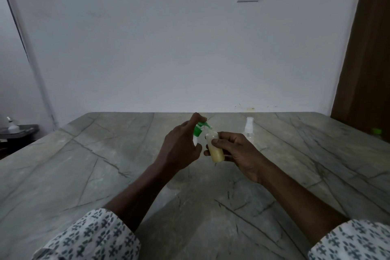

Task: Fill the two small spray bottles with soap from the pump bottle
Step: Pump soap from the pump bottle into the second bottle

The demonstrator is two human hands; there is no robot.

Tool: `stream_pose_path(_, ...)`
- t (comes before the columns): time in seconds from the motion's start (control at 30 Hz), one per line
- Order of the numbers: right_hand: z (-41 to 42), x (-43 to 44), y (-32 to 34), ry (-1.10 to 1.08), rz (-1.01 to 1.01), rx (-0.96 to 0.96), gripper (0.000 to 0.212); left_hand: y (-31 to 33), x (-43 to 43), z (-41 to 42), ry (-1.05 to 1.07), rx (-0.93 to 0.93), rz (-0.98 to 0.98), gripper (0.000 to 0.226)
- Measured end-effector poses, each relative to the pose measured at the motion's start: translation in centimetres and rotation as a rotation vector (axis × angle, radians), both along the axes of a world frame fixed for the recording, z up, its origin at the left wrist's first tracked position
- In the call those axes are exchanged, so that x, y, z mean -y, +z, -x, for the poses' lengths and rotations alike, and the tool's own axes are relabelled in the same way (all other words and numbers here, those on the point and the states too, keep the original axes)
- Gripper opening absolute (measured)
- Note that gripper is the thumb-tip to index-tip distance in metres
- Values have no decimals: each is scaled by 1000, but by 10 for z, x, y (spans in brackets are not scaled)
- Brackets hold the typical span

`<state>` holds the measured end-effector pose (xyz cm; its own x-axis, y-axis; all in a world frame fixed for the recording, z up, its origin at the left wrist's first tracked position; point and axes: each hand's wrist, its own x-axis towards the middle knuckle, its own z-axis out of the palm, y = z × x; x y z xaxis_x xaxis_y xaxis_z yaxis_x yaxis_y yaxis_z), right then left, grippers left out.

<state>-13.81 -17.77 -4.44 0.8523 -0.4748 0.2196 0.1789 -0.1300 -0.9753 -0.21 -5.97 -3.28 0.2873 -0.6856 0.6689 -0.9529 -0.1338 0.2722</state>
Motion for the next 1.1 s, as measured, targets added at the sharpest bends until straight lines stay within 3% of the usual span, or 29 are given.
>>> stream_pose_path(0.4, 2, 2, 3, 4, -107, 15, 21, -1, -1, 0, 2, 27, -38, 84)
stream_pose_path(0.8, -1, 1, 0, 9, -87, -32, 18, 2, -1, 3, 7, 10, -11, 62)
stream_pose_path(1.1, 1, 1, 4, -18, -109, -8, 16, 3, -3, 5, 9, 36, -31, 76)
